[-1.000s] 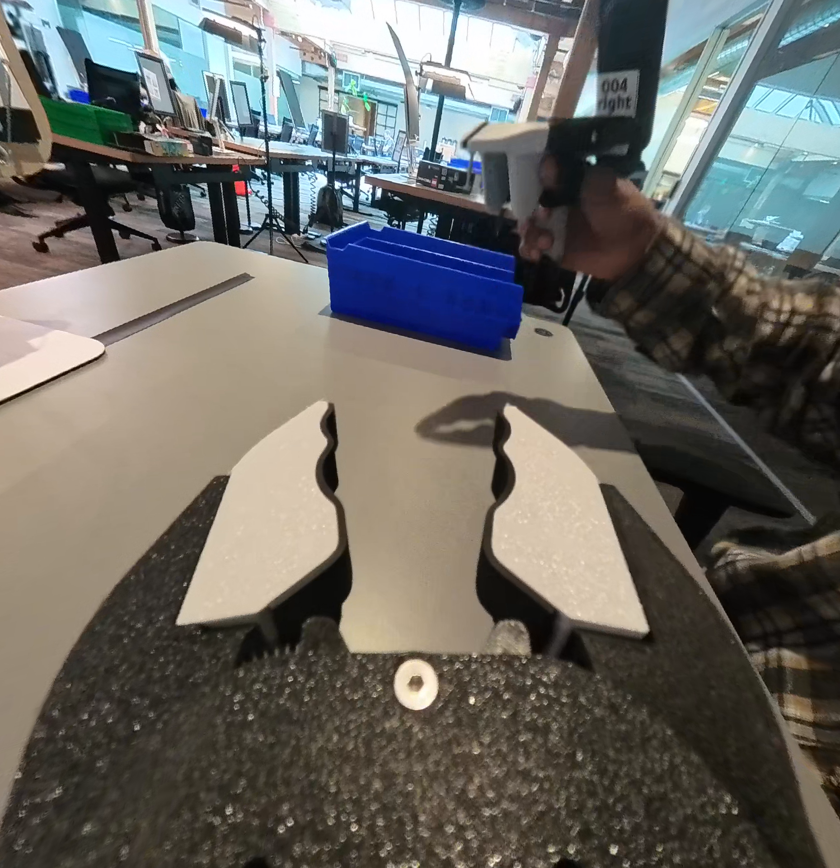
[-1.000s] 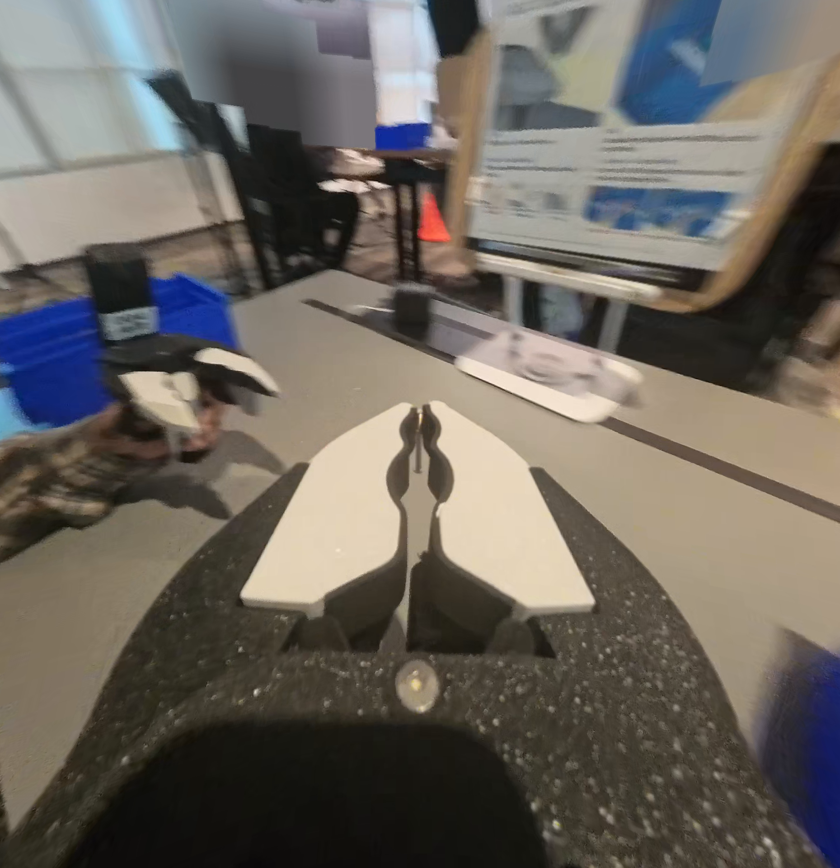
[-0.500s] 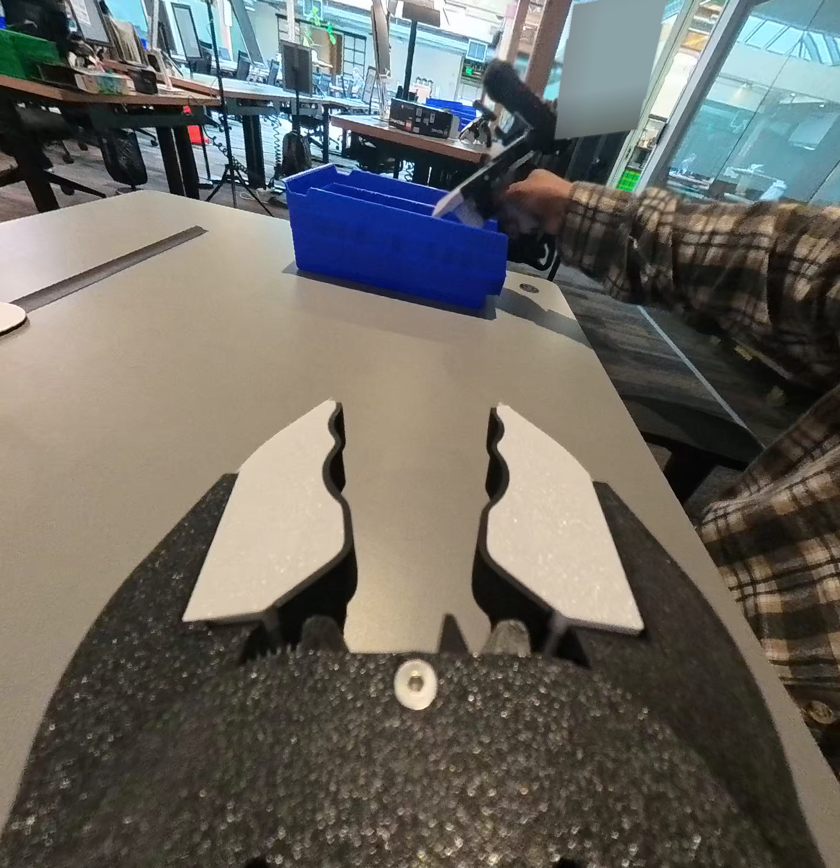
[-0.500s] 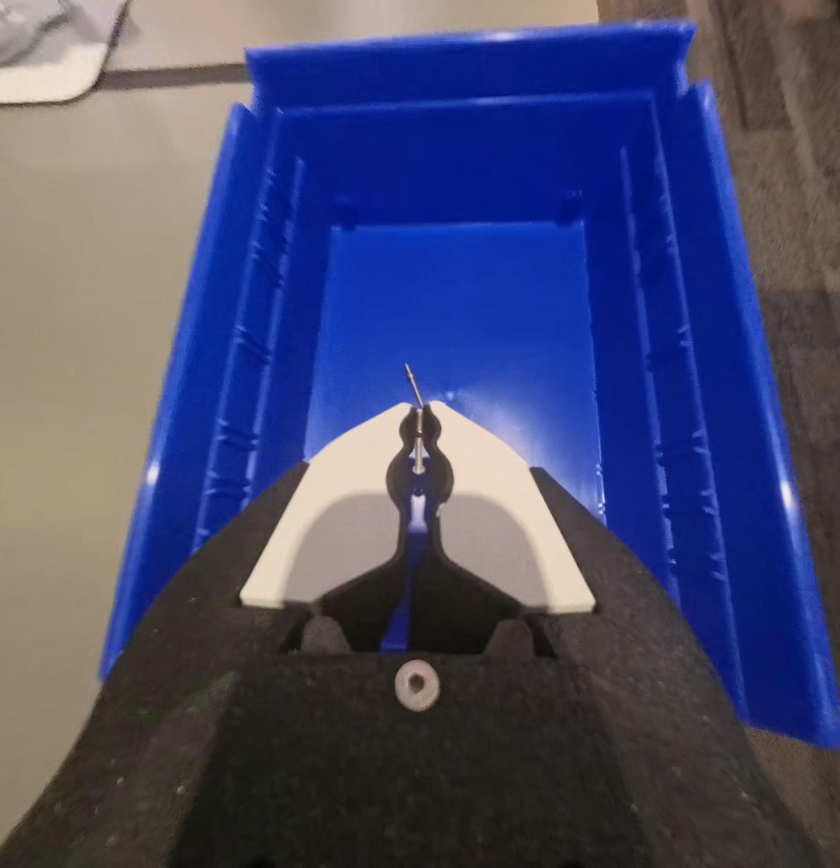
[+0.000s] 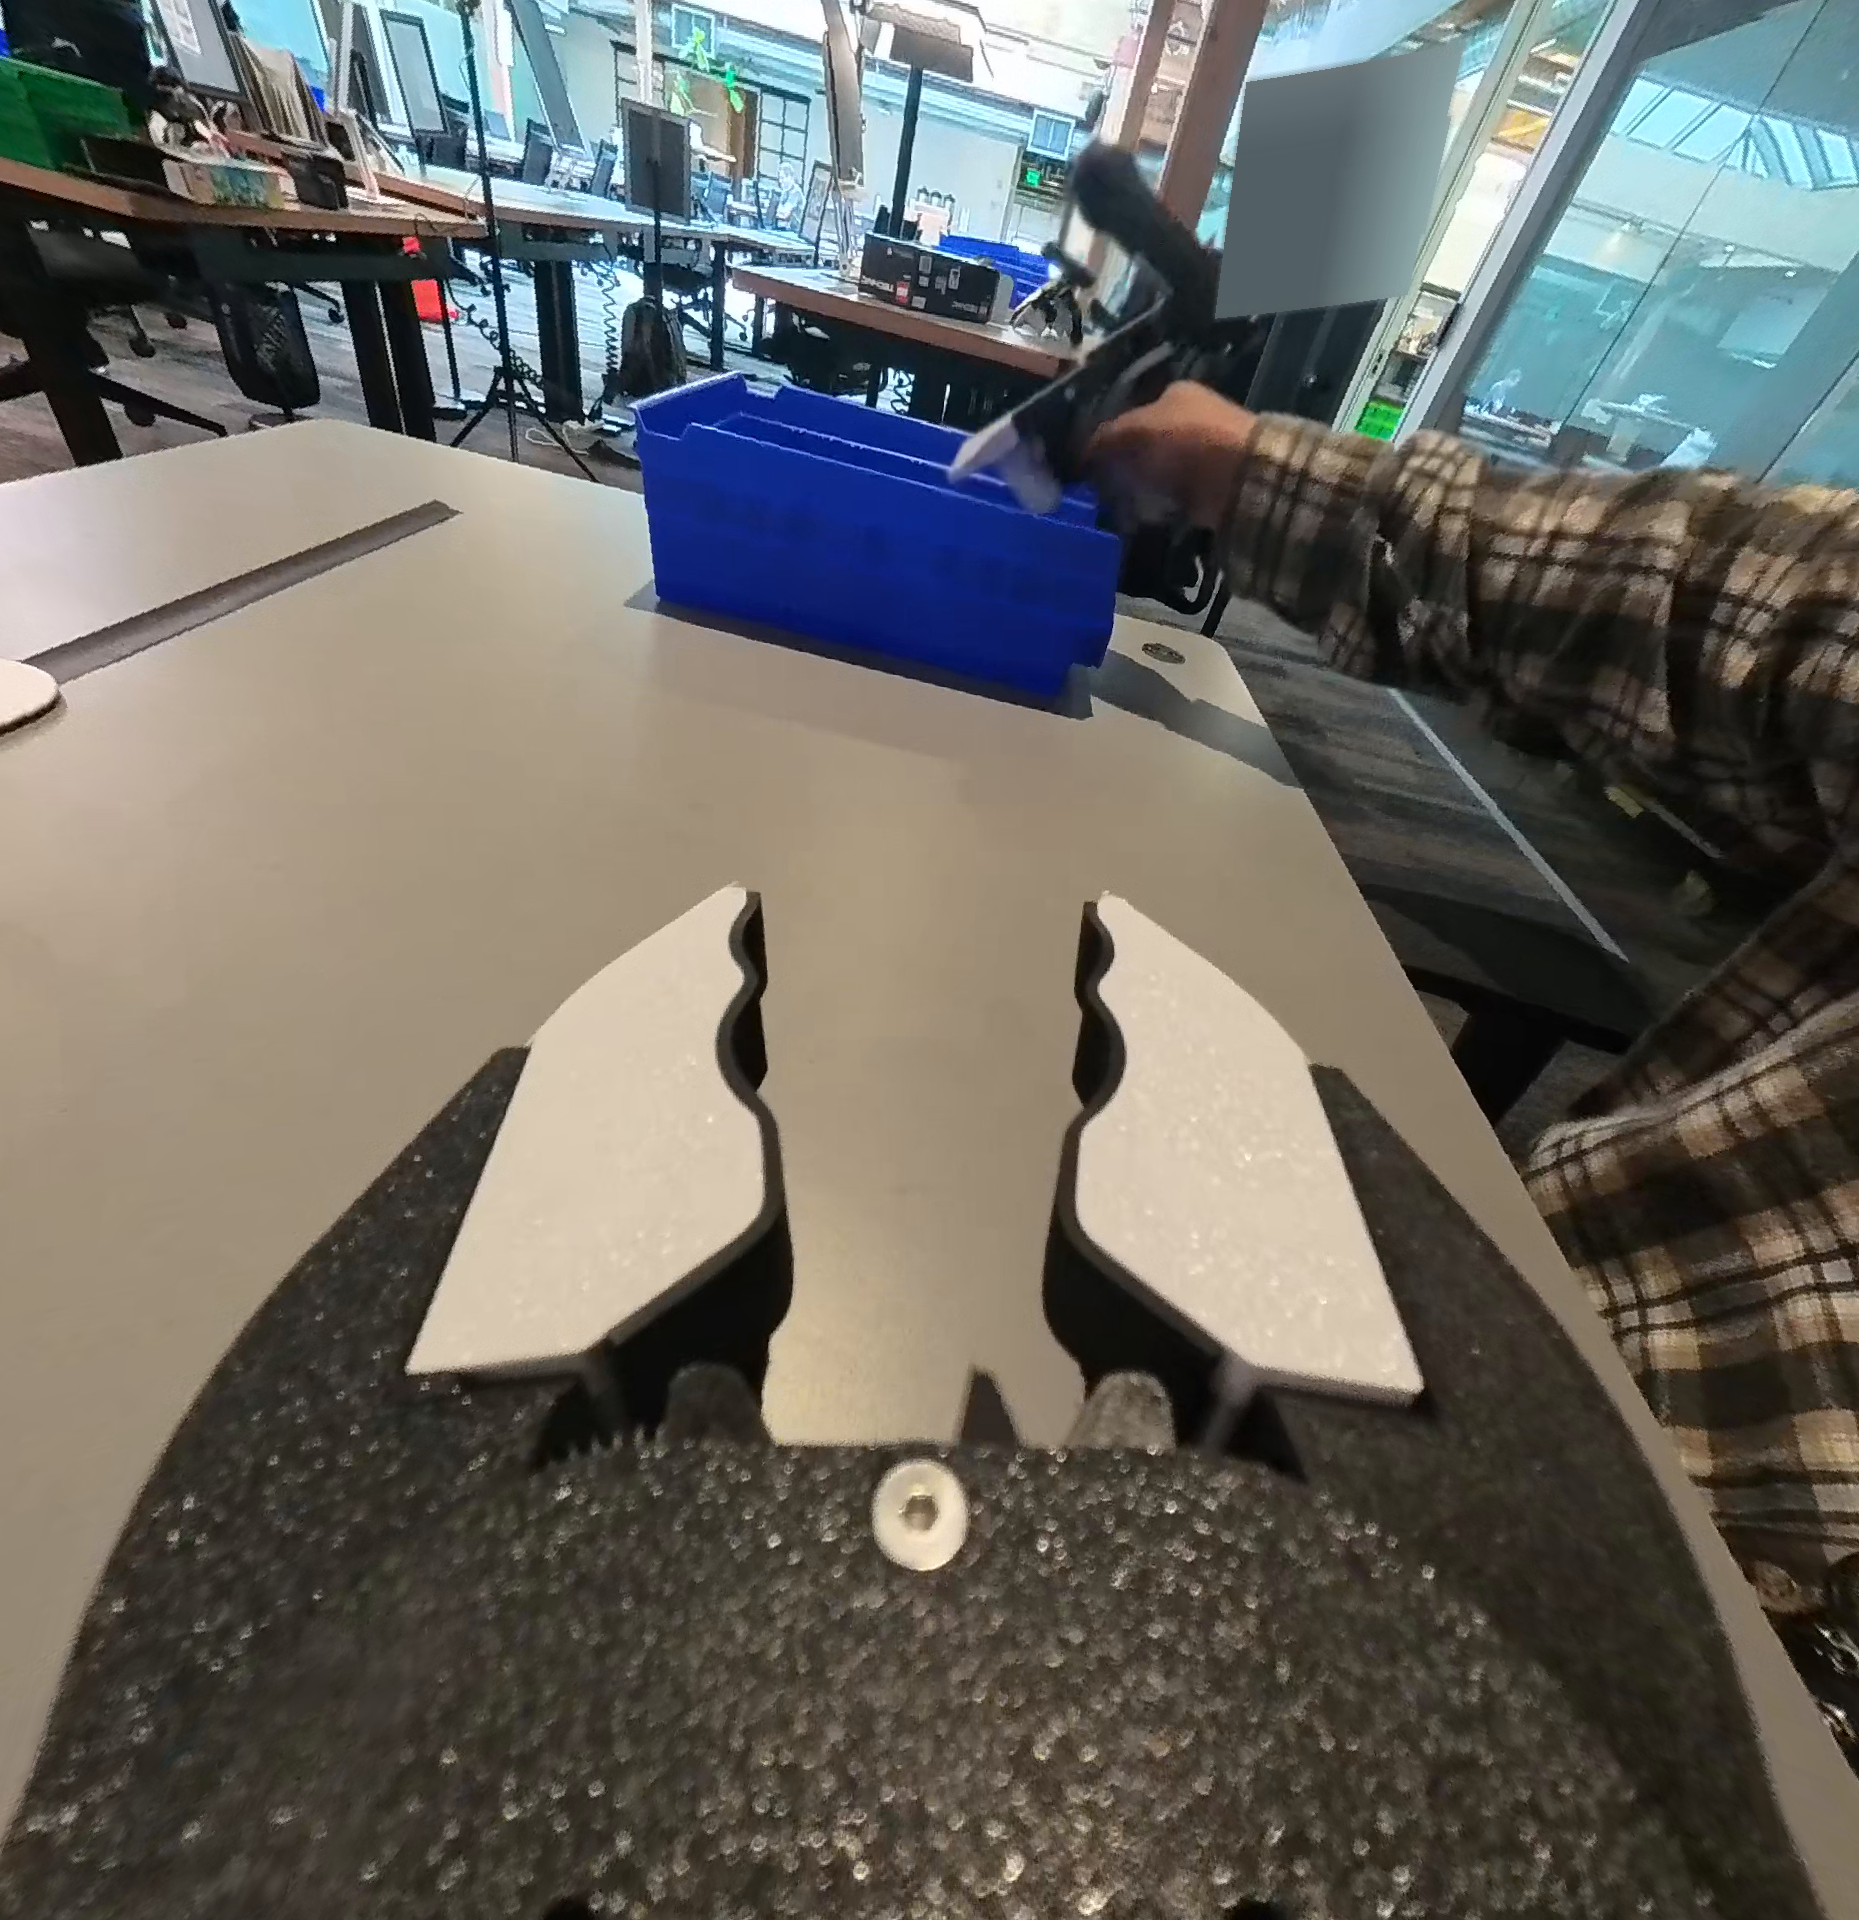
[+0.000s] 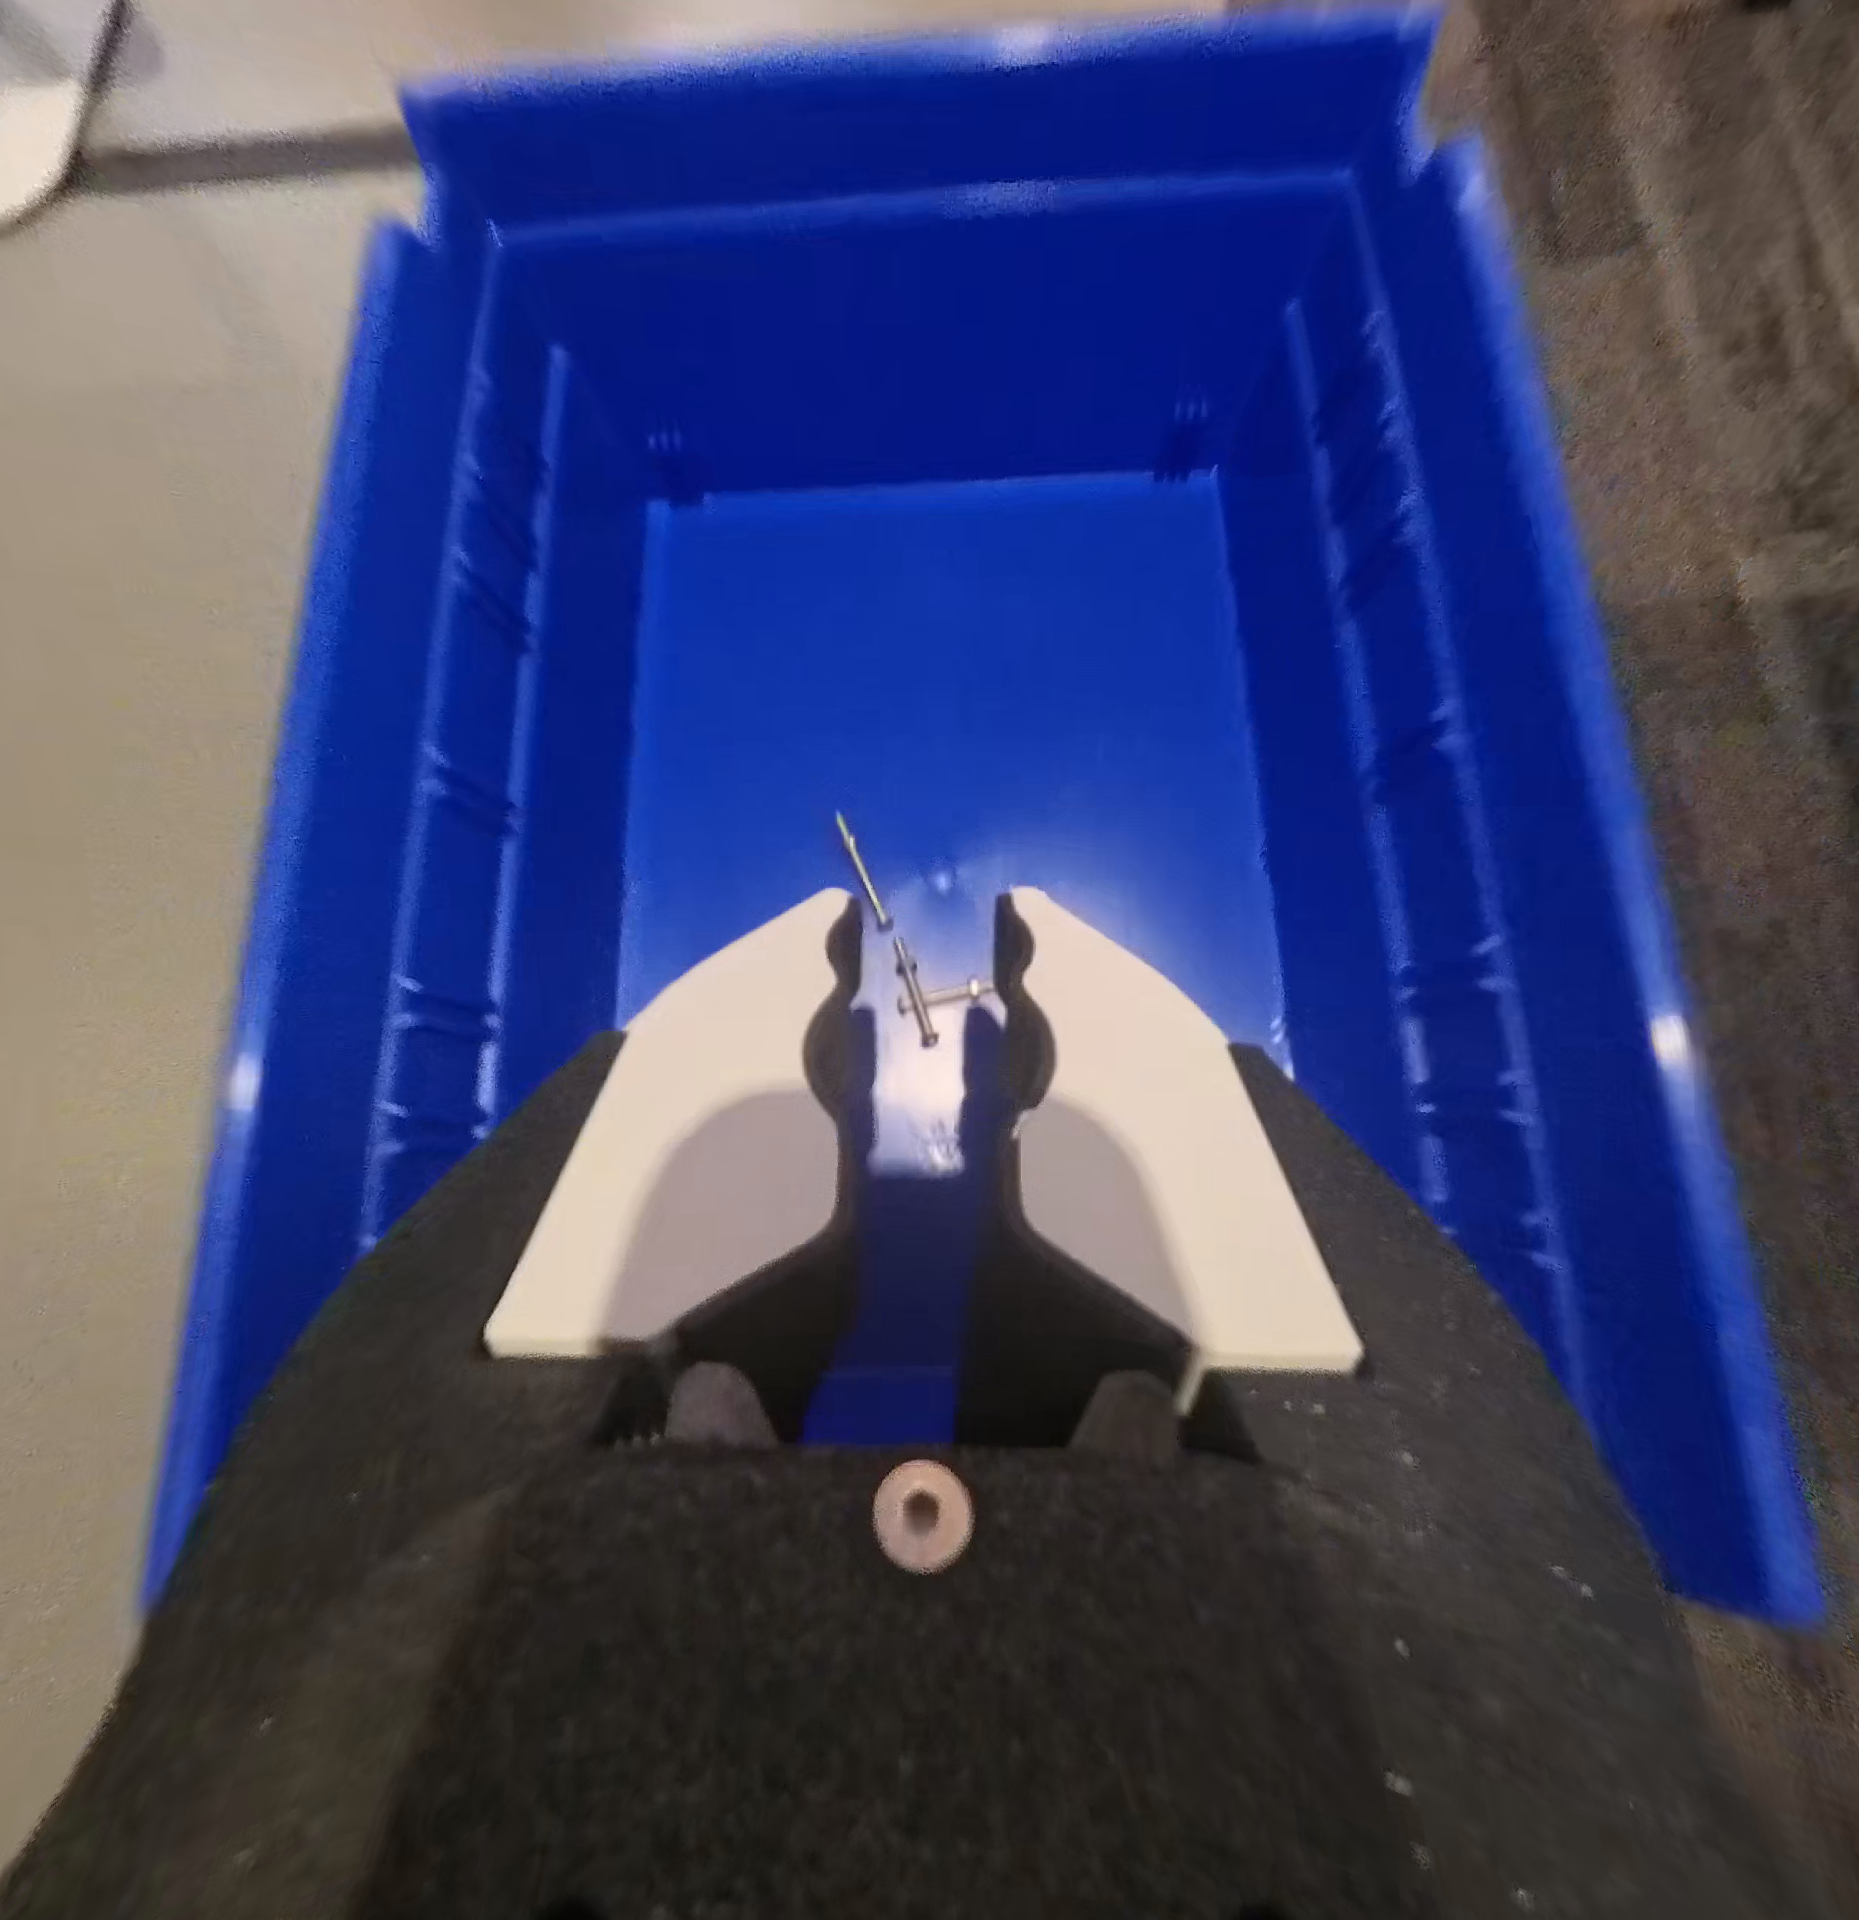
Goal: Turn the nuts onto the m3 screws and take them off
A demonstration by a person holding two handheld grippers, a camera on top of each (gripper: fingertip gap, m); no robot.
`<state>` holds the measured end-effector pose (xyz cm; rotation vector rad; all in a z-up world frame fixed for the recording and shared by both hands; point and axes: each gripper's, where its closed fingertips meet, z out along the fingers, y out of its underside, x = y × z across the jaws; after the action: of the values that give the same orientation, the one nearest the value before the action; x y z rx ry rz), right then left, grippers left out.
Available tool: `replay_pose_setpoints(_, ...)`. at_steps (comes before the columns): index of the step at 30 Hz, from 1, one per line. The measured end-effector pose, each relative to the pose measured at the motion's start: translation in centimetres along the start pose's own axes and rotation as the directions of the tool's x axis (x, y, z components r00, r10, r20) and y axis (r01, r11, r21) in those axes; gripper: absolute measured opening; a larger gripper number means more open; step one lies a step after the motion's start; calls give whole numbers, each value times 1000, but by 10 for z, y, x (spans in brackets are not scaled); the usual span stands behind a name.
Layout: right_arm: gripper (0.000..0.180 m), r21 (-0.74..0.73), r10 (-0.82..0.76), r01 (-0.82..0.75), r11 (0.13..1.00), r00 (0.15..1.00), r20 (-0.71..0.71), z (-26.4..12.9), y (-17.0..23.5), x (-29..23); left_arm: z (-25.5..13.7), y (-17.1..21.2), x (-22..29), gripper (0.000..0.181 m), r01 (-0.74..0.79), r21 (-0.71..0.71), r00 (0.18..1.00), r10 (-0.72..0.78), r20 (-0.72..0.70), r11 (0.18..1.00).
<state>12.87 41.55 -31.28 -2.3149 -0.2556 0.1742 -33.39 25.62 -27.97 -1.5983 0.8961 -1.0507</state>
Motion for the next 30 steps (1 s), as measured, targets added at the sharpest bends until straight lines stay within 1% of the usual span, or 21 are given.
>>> replay_pose_setpoints(2,28,94,-15,18,995,999,-29,-22,-29,-3,-1,-1,0,57,-1,4,1000,1,1,1000)
replay_pose_setpoints(4,33,221,-41,50,974,998,-42,-49,-63,-15,-1,-2,0,57,-4,5,1000,4,3,1000)
replay_pose_setpoints(5,37,285,-59,68,956,997,-42,-63,-79,-25,-1,-2,0,57,-5,5,1000,5,4,1000)
replay_pose_setpoints(6,46,344,-76,86,935,996,-42,-75,-94,-36,-1,-2,0,57,-6,5,1000,6,5,1000)
replay_pose_setpoints(7,51,394,-106,108,913,994,-27,-86,-106,-52,-1,-2,0,57,-7,5,1000,7,6,1000)
replay_pose_setpoints(9,53,464,-182,150,873,983,26,-98,-119,-91,-2,-3,0,57,-11,7,1000,10,11,1000)
replay_pose_setpoints(10,60,497,-221,170,851,974,45,-101,-123,-112,-2,-3,0,57,-12,8,1000,11,13,1000)
replay_pose_setpoints(11,71,528,-254,186,829,966,58,-101,-124,-133,-2,-3,-1,57,-12,8,1000,12,15,1000)
replay_pose_setpoints(13,80,568,-327,209,796,938,112,-95,-120,-177,-3,-4,-2,57,-13,12,1000,13,21,1000)
replay_pose_setpoints(15,90,590,-372,203,781,911,178,-79,-110,-218,-4,-5,-3,57,-16,13,1000,16,27,1000)
replay_pose_setpoints(18,92,629,-422,168,759,862,280,-53,-95,-268,-7,-7,-5,57,-20,18,999,20,38,1000)
replay_pose_setpoints(21,94,637,-452,115,762,799,397,-25,-78,-306,-11,-9,-8,57,-25,25,998,24,57,999)
replay_pose_setpoints(24,95,613,-473,86,785,722,505,-2,-57,-334,-15,-10,-13,57,-21,34,997,19,70,999)
replay_pose_setpoints(27,96,607,-518,139,783,685,512,18,-39,-348,-17,-10,-17,57,-17,36,996,14,83,999)
replay_pose_setpoints(30,96,603,-540,165,780,666,515,25,-30,-354,-18,-9,-20,57,-15,35,996,11,93,999)
